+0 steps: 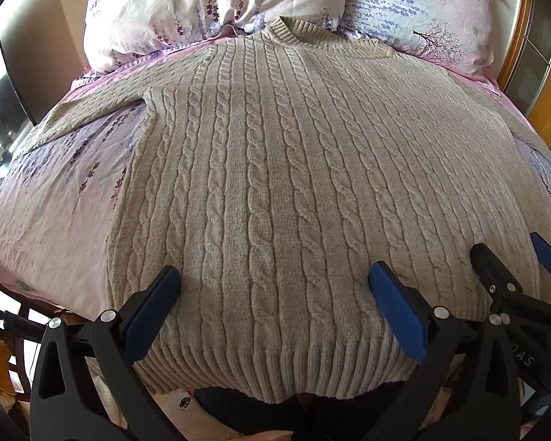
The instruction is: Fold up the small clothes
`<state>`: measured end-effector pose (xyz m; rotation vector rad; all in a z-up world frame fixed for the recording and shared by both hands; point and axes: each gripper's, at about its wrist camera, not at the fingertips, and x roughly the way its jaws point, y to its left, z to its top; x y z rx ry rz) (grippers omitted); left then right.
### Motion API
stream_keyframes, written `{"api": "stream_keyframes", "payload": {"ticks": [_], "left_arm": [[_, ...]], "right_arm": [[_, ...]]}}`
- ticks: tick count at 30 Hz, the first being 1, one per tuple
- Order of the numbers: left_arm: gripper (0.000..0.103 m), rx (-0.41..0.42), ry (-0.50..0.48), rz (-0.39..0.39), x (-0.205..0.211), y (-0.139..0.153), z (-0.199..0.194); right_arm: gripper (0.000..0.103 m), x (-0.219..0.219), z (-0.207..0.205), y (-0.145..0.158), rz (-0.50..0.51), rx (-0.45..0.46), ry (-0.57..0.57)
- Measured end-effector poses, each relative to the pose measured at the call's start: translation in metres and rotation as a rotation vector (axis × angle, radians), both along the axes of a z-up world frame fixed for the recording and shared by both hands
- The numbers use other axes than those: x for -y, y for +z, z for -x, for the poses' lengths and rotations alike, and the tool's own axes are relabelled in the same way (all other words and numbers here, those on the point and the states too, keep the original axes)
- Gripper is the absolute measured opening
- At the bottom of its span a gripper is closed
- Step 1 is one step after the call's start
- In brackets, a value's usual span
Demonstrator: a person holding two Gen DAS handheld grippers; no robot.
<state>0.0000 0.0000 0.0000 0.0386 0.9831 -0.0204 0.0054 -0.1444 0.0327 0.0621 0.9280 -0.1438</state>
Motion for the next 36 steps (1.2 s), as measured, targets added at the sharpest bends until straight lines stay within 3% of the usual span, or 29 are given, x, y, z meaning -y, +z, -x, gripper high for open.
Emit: {"api": "stream_keyframes", "payload": {"ticks": [36], "left_arm": [[0.102, -0.003, 0.0, 0.0, 0.0, -0.0002, 0.0]], "right_arm": [[0.101, 0.0043, -0.0027, 0.0023, -0.001, -0.004, 0.0]]}}
